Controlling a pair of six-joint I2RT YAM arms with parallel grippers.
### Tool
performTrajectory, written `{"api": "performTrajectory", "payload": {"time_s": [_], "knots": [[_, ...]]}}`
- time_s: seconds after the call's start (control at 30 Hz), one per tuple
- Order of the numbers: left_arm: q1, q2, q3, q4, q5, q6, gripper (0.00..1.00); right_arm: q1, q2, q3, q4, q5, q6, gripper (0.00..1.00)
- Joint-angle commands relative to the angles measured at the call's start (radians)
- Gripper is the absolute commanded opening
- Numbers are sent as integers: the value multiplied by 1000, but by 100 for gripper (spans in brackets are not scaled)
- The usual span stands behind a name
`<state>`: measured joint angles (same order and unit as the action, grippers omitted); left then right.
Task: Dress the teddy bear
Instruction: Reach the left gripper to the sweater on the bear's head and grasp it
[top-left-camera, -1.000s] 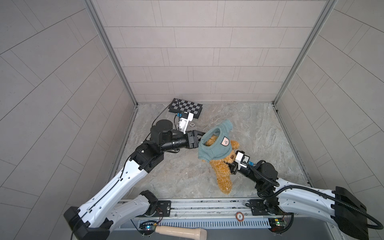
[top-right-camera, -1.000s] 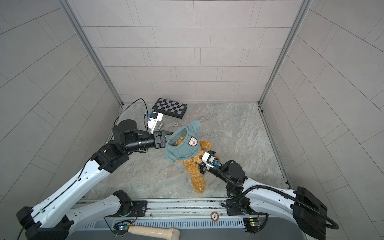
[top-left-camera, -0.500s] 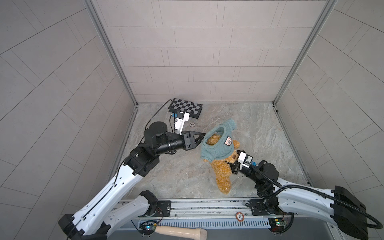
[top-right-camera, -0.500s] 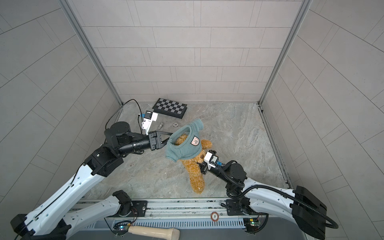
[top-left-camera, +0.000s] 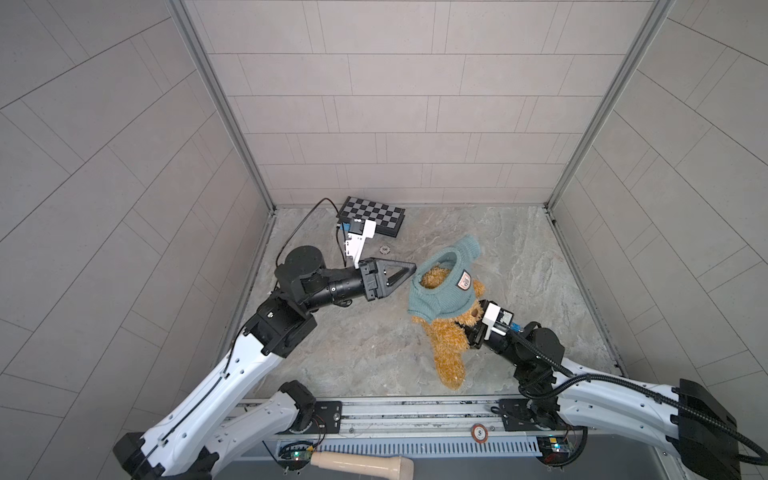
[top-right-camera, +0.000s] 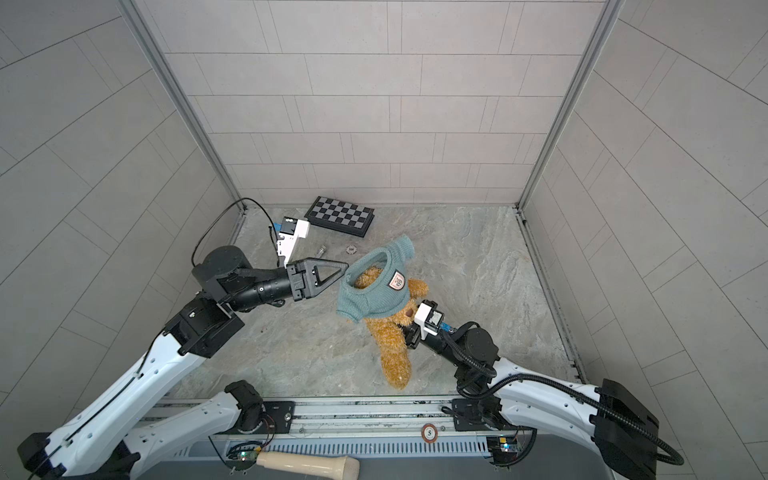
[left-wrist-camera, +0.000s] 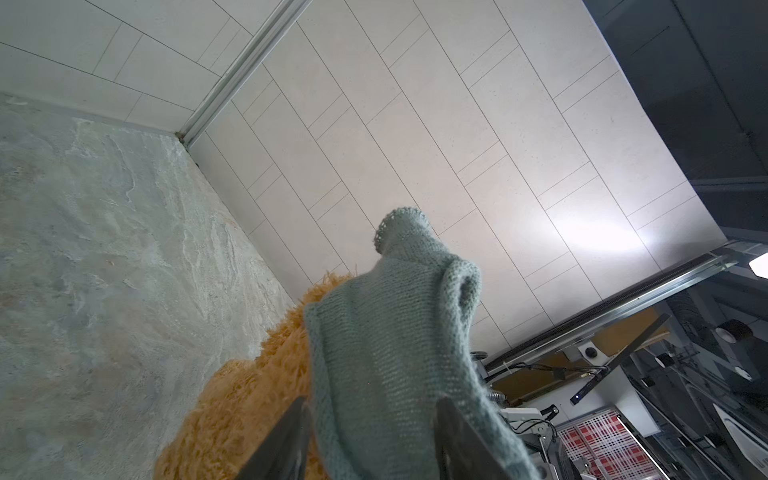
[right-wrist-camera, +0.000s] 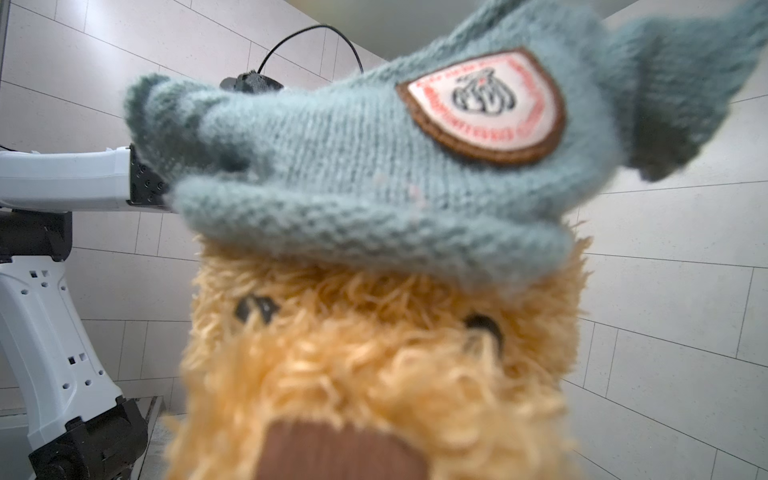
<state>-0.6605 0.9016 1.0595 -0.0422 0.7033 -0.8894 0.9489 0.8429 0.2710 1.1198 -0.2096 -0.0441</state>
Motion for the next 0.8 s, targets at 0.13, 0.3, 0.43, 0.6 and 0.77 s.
{"api": "performTrajectory", "payload": {"time_s": [0.13, 0.3, 0.43, 0.6, 0.77], "knots": [[-44, 22, 11, -10, 0, 37, 46, 5, 22, 44, 71, 6, -8, 0], [-52, 36, 8, -4, -10, 42, 30, 6, 27, 55, 71, 0, -10, 0], [-75, 55, 16, -30, -25, 65, 13, 6, 33, 57, 78, 7, -13, 0], [-102, 65, 13, -52, -38, 87, 0, 5, 53, 56, 103, 36, -13, 0], [-111, 83, 35, -239, -90, 187, 0, 5, 61, 43, 158, 46, -9, 0]]}}
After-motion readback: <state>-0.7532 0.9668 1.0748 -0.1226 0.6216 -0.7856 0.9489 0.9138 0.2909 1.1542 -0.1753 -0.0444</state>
